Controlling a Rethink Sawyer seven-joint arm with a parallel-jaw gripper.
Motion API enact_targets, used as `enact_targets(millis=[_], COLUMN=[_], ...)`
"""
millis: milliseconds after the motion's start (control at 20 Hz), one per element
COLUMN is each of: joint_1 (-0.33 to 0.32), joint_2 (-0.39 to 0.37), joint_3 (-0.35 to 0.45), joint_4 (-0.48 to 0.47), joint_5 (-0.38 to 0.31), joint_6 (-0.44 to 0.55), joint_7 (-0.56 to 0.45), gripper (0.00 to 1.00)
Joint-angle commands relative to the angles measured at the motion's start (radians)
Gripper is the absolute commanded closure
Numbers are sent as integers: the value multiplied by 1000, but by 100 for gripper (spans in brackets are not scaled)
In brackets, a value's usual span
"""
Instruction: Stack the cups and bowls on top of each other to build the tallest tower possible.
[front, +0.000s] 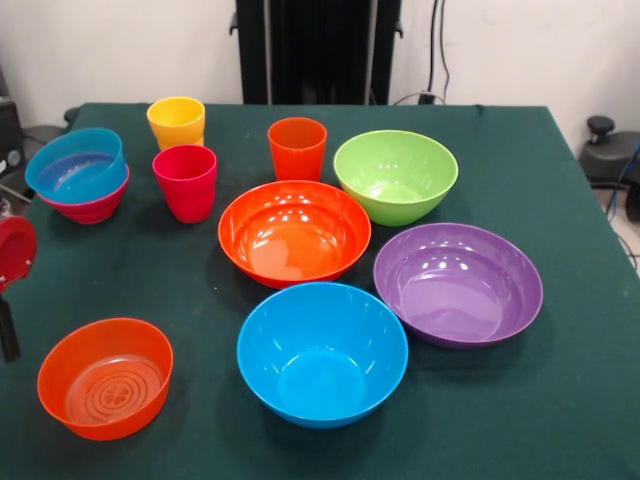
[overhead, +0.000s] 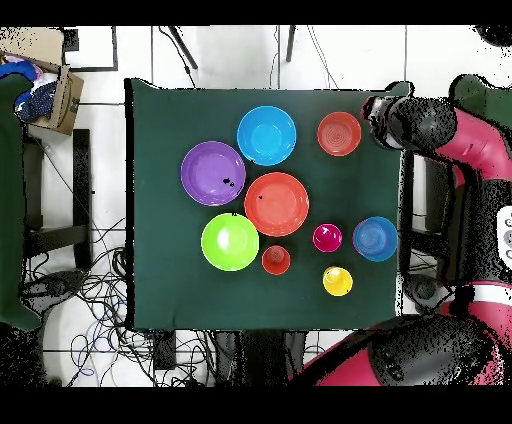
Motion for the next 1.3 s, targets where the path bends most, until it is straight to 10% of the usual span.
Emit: enact_targets(millis=[50,1300], joint_1=[74,124], joint_2=[-43,-26], joint_3=[-59,-126], joint_4=[-12,-37], joint_5=[19,77], joint_6=[122,109], joint_7=[62,66], gripper=[0,0])
